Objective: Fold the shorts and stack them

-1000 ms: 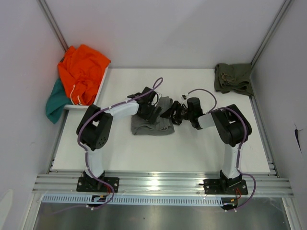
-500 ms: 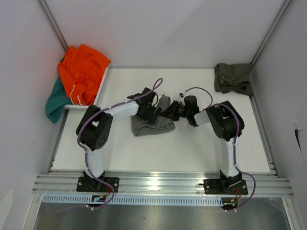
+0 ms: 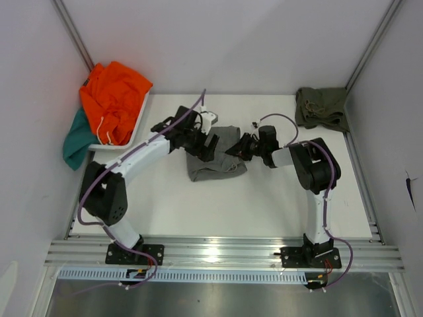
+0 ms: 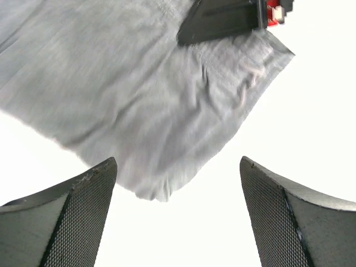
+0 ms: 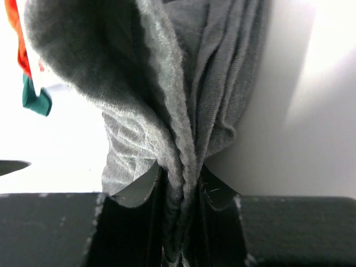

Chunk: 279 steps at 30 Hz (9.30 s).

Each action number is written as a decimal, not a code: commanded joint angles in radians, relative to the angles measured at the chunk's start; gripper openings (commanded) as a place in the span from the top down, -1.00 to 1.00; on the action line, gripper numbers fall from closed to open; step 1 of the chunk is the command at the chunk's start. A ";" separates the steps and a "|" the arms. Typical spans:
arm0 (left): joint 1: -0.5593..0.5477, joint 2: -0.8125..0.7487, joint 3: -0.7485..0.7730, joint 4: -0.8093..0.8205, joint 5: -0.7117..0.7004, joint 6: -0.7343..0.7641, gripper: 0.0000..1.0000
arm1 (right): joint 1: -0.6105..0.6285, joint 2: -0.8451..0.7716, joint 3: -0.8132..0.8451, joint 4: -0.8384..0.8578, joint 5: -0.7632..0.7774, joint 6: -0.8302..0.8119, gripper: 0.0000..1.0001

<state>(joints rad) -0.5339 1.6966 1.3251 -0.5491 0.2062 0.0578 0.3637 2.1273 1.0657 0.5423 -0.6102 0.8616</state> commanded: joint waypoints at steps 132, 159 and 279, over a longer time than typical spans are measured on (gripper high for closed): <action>0.155 -0.032 -0.089 -0.080 0.196 0.097 -0.84 | -0.890 0.370 1.594 -1.108 0.234 -0.368 1.00; 0.155 -0.005 -0.092 -0.080 0.211 0.105 -0.83 | -0.829 0.536 1.573 -0.946 0.363 -0.424 0.92; 0.155 -0.046 -0.118 -0.084 0.256 0.131 -0.84 | -0.749 0.364 1.211 -0.999 0.690 -0.665 1.00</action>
<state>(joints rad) -0.3866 1.6810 1.2034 -0.6460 0.4339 0.1604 -0.3935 2.4390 2.2345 -0.4660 -0.0128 0.2379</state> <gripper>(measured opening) 0.920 0.002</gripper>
